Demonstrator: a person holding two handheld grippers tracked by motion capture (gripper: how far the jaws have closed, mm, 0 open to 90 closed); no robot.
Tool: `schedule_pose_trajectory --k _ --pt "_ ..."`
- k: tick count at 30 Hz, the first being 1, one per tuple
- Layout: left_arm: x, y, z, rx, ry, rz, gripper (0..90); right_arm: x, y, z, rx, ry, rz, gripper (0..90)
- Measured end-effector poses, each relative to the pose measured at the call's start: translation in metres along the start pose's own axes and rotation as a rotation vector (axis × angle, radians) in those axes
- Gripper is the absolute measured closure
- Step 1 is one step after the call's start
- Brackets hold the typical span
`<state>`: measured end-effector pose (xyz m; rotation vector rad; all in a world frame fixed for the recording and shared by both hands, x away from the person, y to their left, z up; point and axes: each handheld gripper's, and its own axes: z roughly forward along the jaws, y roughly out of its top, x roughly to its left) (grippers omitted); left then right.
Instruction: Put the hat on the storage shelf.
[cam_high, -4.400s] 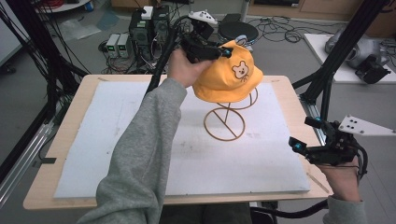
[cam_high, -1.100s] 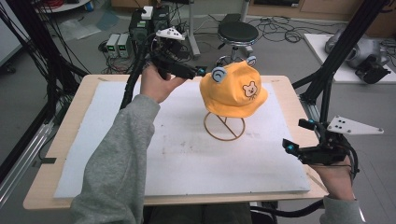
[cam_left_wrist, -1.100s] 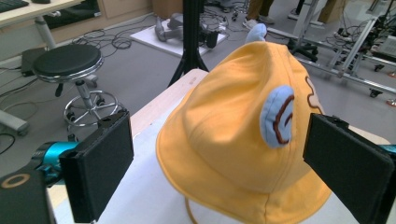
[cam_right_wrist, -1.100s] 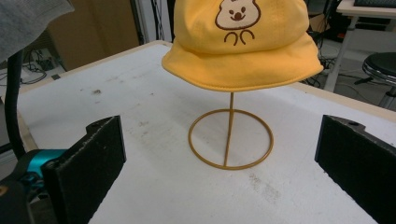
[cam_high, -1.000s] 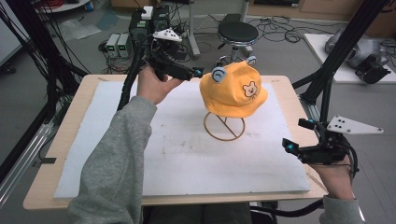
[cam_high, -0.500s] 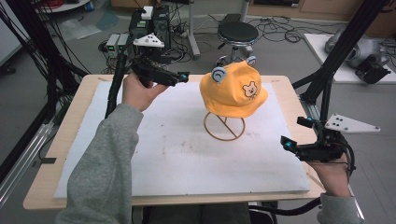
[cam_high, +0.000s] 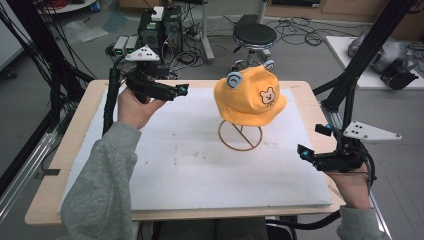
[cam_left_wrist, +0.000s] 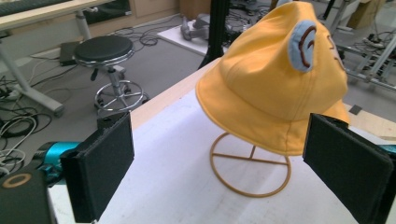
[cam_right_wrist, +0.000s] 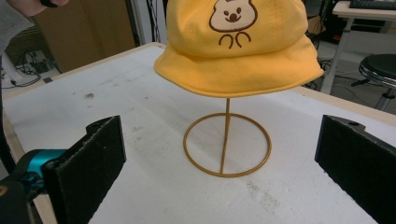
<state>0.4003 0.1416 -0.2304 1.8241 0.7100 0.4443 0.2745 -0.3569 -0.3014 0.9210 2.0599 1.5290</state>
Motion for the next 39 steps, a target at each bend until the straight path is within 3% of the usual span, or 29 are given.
schedule_pose_trajectory --k 17,30,39 --pt "-0.001 -0.032 -0.025 -0.029 0.071 -0.008 9.1 -0.001 -0.001 0.001 -0.002 -0.013 0.005 1.3" --pt "-0.001 -0.069 -0.037 -0.045 0.096 -0.061 9.2 -0.003 -0.002 0.002 -0.003 -0.021 0.007 1.3" --pt "-0.001 -0.082 -0.046 -0.061 0.132 -0.071 9.2 -0.004 -0.002 0.002 -0.002 -0.025 0.011 1.3"
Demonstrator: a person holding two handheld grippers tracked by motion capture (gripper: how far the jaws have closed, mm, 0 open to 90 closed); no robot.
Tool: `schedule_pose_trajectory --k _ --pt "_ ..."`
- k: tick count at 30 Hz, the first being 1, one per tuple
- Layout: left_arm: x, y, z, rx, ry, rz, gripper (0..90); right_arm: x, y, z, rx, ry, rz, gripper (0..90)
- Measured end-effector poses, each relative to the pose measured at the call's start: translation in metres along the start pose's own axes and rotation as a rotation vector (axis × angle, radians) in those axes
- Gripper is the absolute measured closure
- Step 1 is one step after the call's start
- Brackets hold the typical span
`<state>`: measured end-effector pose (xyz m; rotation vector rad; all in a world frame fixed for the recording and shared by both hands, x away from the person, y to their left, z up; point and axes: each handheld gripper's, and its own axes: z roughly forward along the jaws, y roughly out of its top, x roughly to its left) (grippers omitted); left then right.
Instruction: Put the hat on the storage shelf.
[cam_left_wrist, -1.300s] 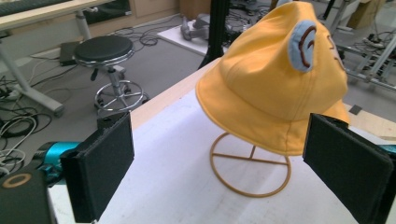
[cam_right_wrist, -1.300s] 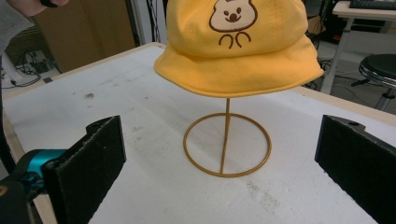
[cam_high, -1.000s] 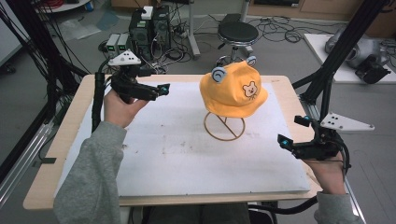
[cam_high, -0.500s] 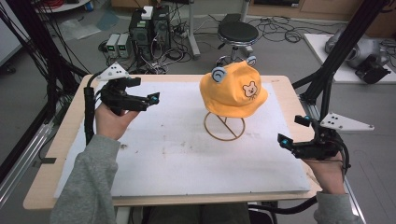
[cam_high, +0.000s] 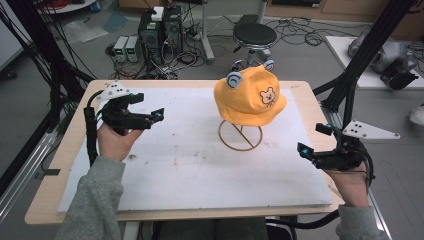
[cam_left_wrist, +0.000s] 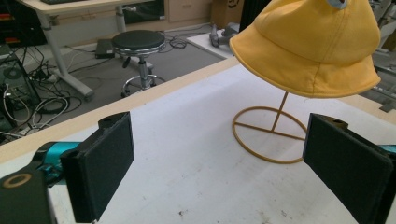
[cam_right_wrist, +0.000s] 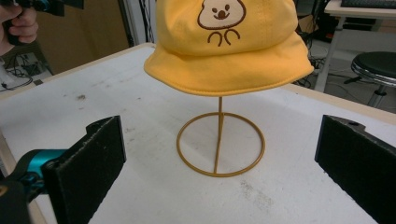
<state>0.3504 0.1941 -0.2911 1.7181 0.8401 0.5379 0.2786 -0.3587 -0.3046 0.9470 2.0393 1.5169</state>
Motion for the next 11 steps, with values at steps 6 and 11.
schedule_pose_trajectory --k 6,11 --pt "0.0 -0.012 -0.007 -0.007 0.019 -0.01 9.2 -0.001 0.0 -0.001 -0.002 -0.003 0.0 1.3" --pt "0.001 -0.017 -0.01 -0.01 0.021 -0.015 9.2 -0.001 0.0 -0.002 -0.006 -0.004 0.002 1.3"
